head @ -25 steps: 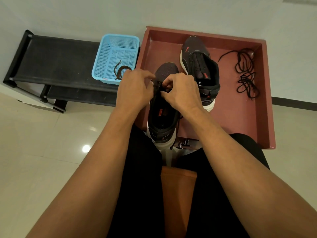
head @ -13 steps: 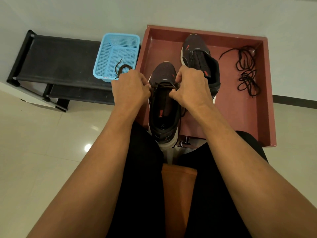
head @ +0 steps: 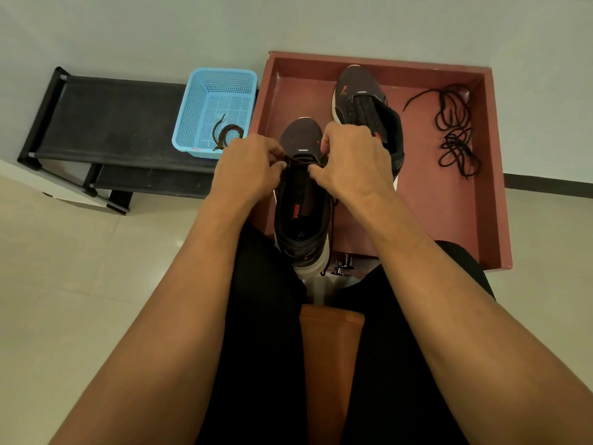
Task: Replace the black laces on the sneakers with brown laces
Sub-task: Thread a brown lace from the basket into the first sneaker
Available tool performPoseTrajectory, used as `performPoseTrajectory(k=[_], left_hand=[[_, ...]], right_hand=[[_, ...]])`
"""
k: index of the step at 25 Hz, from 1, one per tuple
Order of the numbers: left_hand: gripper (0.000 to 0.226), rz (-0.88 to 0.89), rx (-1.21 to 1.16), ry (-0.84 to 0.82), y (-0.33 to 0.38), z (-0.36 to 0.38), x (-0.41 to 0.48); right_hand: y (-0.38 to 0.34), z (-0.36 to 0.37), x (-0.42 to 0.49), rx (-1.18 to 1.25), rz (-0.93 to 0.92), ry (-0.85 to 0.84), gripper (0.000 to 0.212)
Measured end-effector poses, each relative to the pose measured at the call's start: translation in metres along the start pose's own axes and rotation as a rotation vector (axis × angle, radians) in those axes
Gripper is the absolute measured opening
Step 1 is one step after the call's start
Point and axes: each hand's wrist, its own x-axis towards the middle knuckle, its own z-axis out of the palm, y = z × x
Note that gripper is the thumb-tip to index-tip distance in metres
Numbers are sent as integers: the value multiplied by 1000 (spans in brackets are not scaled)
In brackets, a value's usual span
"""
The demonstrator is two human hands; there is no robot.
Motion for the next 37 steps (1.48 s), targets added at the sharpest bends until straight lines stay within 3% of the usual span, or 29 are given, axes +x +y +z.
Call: performPoseTrajectory(k=[2,4,7,9,14,18,21,23,27,30,33,35,37], left_hand=[[12,-40,-48,32,-1,6,5],[6,-73,-52,54,-5,7,6],[2,-93,-51,26,-3,7,6],[3,-152,-14,5,-6,8,3],[21,-332,243,-49,-28,-2,-5],[22,-188,209,-121,-12,-2,-7],[17,-70,26,-47,3,4,-1],[7,-80,-31,33,4,6,5],[7,-121,-25,65,0,6,8],[13,-214,124,31,-9,3,4],[28,-365,292,-147,-15,-3,-7],[29,-371,373,-245,-14,-6,-11],[26,-275,316,-223,-8,-4,-11]], right_hand=[[2,-11,-3,-87,39,0,48],[3,-15,-6,-95,97,-125,54],[4,-7,-7,-31,127,-266,41],[3,-3,-6,1,139,-275,31],[5,-2,-5,28,140,-276,27],[8,-3,-5,44,139,-284,22],[10,-4,-5,66,136,-305,29],[9,-3,-4,27,135,-325,35],[6,0,-3,10,124,-304,20],[7,1,-3,33,140,-283,19],[7,2,-2,41,170,-282,19],[8,1,-1,39,174,-282,18],[10,0,0,38,168,-284,17]])
